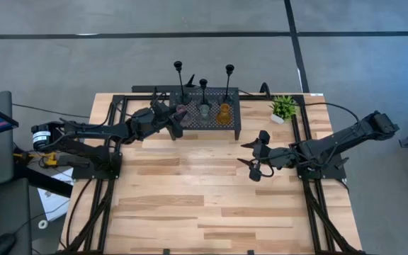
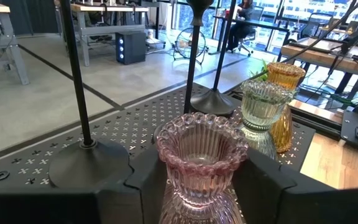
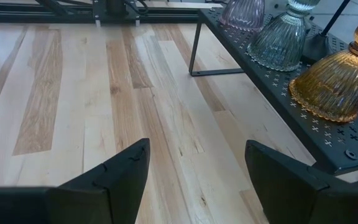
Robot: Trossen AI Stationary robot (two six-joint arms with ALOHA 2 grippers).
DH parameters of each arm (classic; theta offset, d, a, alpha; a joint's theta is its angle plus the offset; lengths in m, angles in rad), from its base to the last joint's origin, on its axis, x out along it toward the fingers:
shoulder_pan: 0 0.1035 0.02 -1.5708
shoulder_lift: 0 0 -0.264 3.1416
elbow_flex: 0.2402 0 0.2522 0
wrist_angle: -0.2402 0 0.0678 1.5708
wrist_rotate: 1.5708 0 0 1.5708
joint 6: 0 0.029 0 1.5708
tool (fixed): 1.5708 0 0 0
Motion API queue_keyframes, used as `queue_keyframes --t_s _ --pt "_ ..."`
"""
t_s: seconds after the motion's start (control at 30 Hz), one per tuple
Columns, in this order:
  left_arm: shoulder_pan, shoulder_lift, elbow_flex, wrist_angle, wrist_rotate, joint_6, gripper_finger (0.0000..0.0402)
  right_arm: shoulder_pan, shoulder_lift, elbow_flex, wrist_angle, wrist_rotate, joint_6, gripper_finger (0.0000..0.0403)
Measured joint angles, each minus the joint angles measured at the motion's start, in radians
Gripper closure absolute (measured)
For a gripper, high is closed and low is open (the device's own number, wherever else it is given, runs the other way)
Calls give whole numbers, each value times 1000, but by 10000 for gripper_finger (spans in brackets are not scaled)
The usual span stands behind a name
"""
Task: Pick & Place candle stick holders
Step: Put the pink glass candle holder on the shelf, then return to Home Position
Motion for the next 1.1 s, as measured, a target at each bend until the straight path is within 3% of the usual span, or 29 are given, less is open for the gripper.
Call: queue_keyframes --t_s 0.47,0.9,1.1 --pt "0 0 0 7 0 11 225 0 0 0 0 0 0 148" --pt "0 0 0 48 0 9 160 0 0 0 0 0 0 148" --pt "0 0 0 179 96 11 141 0 0 0 0 0 0 148"
